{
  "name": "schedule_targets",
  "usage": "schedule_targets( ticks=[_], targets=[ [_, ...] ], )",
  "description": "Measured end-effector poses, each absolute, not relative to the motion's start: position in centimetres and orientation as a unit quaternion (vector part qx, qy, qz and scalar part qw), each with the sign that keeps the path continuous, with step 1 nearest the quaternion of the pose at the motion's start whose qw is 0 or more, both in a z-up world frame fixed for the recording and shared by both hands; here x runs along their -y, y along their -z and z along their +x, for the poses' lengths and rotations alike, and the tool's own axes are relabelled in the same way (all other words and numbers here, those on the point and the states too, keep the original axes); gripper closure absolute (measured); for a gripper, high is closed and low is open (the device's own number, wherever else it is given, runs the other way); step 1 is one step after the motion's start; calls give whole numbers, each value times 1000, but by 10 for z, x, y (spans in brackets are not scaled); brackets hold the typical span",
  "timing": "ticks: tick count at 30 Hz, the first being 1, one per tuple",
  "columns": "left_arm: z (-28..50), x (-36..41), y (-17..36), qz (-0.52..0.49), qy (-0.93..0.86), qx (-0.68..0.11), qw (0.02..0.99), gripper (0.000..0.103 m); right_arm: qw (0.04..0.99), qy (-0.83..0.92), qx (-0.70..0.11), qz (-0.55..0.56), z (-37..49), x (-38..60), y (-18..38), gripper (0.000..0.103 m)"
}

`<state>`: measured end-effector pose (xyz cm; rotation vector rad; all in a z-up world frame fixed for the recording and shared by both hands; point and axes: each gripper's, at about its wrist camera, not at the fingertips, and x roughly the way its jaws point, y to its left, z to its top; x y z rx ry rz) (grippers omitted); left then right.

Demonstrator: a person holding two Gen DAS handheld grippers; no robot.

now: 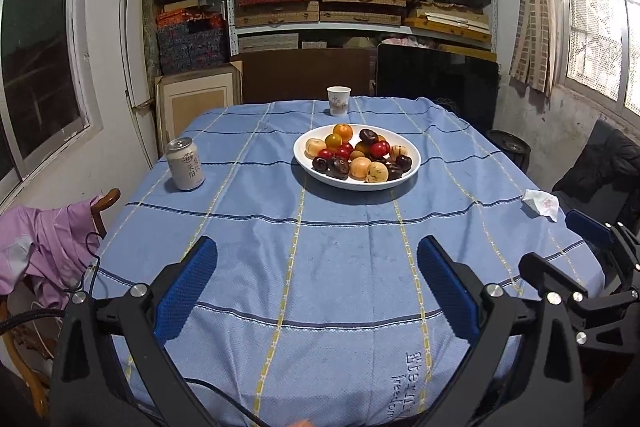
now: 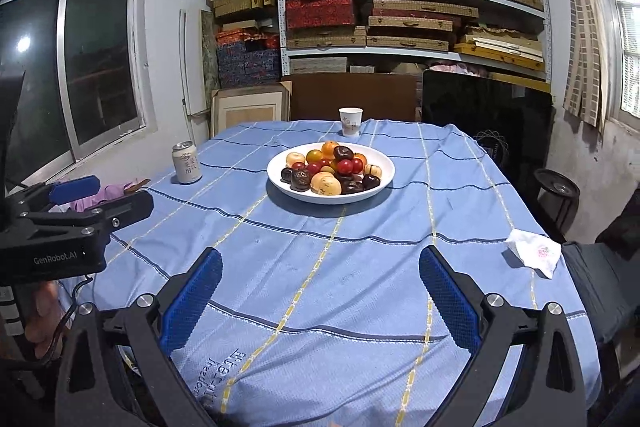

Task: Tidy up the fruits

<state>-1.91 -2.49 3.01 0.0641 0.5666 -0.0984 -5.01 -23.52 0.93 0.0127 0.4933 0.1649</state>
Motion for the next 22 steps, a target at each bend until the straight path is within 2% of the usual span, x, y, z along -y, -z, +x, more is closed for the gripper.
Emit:
schedule_targets(
  ticks=[22],
  targets=[
    [-18, 24, -21, 37, 60, -285, 956, 5, 966, -67, -251, 14, -44, 239, -7, 4]
  ],
)
